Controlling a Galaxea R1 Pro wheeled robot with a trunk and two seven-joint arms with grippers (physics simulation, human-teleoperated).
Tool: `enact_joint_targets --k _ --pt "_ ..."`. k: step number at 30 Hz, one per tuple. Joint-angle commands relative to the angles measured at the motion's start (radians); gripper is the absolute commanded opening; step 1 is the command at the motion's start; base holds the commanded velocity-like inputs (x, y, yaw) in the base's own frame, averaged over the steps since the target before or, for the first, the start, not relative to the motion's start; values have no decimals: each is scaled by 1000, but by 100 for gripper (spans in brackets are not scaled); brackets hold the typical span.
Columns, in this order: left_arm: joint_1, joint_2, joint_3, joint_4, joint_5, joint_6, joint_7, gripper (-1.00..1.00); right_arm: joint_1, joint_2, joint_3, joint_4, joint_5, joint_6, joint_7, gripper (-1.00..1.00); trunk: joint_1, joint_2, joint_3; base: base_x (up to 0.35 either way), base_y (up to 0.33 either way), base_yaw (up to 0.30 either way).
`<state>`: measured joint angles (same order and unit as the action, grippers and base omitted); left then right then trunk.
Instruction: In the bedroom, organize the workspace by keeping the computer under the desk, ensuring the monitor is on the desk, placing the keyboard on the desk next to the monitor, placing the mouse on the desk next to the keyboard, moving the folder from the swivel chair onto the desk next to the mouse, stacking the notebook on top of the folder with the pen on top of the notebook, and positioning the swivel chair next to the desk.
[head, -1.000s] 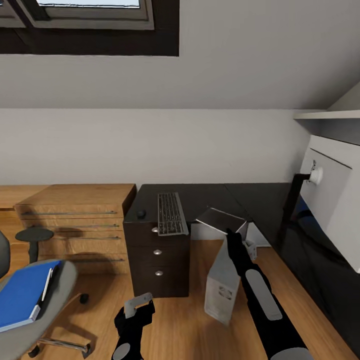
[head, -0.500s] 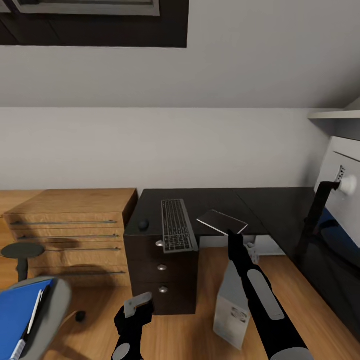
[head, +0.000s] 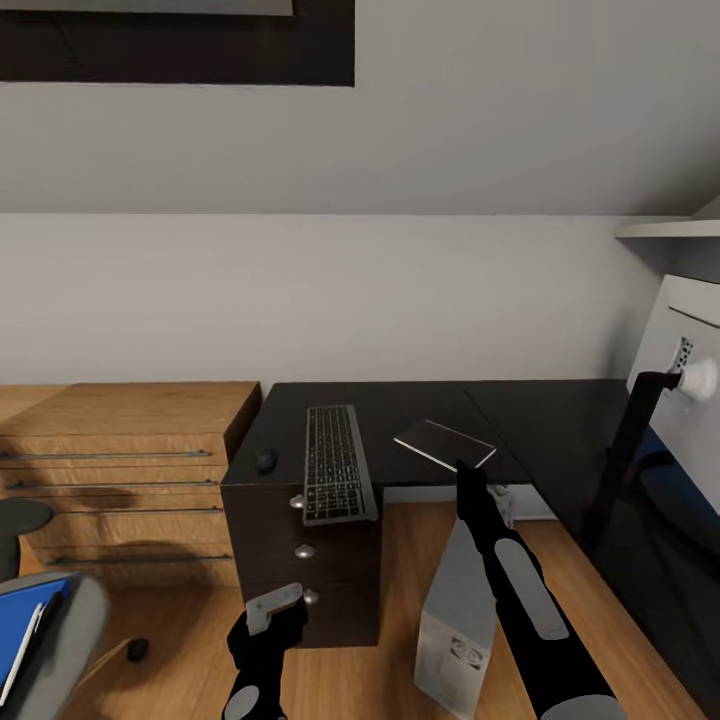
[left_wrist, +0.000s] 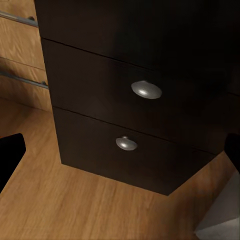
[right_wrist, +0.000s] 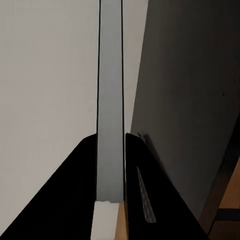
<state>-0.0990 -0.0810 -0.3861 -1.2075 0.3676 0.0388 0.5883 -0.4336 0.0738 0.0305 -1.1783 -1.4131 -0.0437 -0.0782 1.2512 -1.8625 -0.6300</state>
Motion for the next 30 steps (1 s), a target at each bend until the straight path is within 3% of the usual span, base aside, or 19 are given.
enact_joint_targets --k 1,27,30 --pt "-1 1 0 -2 3 3 7 100 -1 0 2 -1 -11 -5 -2 -100 0 -1 -1 11 -13 0" --pt "-1 0 7 -35 16 0 8 100 -1 -1 2 2 -10 -5 -3 -100 96 -176 -79 0 -1 0" --pt "-1 0 7 -35 16 0 8 100 -1 0 2 2 -10 -5 -3 -100 96 -176 -79 0 0 0"
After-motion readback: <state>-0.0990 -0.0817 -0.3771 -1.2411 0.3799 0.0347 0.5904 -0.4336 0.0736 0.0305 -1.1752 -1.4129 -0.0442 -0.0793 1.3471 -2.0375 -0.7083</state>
